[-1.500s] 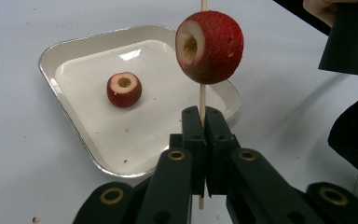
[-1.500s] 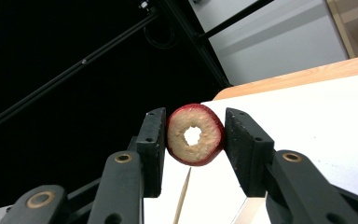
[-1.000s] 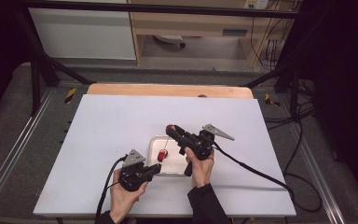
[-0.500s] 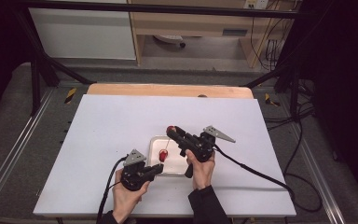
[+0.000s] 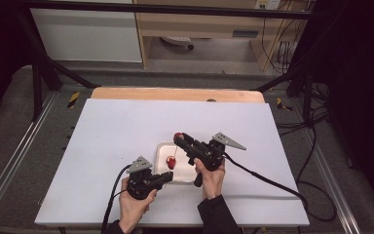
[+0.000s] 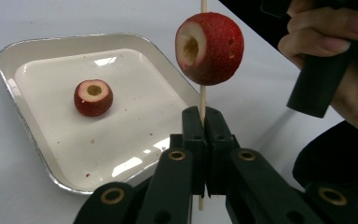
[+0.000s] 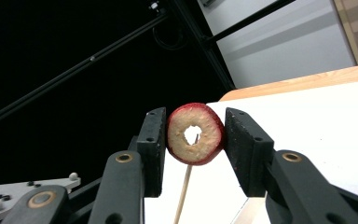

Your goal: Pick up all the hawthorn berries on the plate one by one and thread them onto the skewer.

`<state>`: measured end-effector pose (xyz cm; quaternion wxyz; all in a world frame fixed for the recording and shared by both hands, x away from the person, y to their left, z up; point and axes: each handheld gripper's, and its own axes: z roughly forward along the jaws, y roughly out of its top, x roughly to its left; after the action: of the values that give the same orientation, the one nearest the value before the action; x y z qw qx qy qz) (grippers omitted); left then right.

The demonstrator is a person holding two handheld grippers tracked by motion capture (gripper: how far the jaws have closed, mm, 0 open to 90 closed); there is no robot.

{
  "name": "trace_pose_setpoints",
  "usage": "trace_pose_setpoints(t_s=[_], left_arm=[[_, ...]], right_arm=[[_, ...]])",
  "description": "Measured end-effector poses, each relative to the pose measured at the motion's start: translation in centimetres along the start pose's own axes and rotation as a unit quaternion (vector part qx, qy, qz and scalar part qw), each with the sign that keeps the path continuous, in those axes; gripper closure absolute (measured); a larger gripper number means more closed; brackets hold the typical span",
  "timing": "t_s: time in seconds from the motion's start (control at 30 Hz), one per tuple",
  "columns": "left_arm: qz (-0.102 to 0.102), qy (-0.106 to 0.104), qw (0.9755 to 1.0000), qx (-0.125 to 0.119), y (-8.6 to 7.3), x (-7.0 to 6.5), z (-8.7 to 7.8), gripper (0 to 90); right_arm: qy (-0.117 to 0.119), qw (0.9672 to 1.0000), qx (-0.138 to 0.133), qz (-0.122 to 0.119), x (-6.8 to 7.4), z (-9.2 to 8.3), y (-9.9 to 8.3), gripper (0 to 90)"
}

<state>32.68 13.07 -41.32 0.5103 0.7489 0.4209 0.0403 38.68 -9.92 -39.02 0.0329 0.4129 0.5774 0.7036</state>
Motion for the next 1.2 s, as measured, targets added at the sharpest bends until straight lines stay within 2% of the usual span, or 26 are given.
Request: trace_pose_setpoints(t_s=[0.2,0.27,0.3,0.33,0.37,0.53,0.63,0.9,1.03,1.13,1.2], left_arm=[[0.01,0.007,0.9999,0.0,0.0,0.0,0.0,88.8],[0.01,0.004,0.9999,-0.008,0.1,0.1,0.0,88.8],[0.01,0.001,0.9999,-0.001,0.2,0.2,0.0,88.8],[0.013,0.003,0.9999,0.0,0.1,0.2,0.0,88.8],[0.016,0.007,0.9998,0.0,0.0,0.2,0.0,88.8],[0.016,0.014,0.9998,0.004,-0.1,0.4,0.2,88.8],[0.021,0.014,0.9997,0.003,-0.2,0.5,0.3,88.8],[0.061,0.032,0.9976,0.003,-0.5,-0.2,0.6,88.9],[0.059,0.023,0.998,0.005,-0.5,-0.3,0.8,88.9],[0.028,-0.004,0.9996,0.0,-0.3,0.2,0.5,88.9],[0.022,-0.008,0.9997,-0.001,-0.4,0.4,0.5,88.9]], right_arm=[[-0.001,1.0,-0.004,-0.002,0.1,-0.2,0.0,60.6],[0.001,1.0,0.003,-0.002,0.1,-0.2,0.0,60.7],[0.005,1.0,0.006,0.003,0.1,-0.2,-0.2,60.7],[0.001,1.0,0.008,-0.001,0.1,-0.2,-0.3,60.7],[0.003,0.9999,0.008,0.004,0.1,-0.3,-0.4,60.7],[0.0,1.0,0.008,-0.001,0.1,-0.4,-0.6,60.7],[-0.004,0.9999,0.009,0.007,-0.1,-0.8,-0.9,60.7],[0.0,0.9996,0.017,0.021,-0.4,-1.1,-0.8,60.8],[0.004,0.9993,0.023,0.027,-0.5,-1.1,-0.7,60.8],[0.01,0.9992,0.02,0.033,-0.4,-1.2,-0.8,60.8],[0.012,0.9992,0.02,0.031,-0.4,-1.3,-0.8,60.8]])
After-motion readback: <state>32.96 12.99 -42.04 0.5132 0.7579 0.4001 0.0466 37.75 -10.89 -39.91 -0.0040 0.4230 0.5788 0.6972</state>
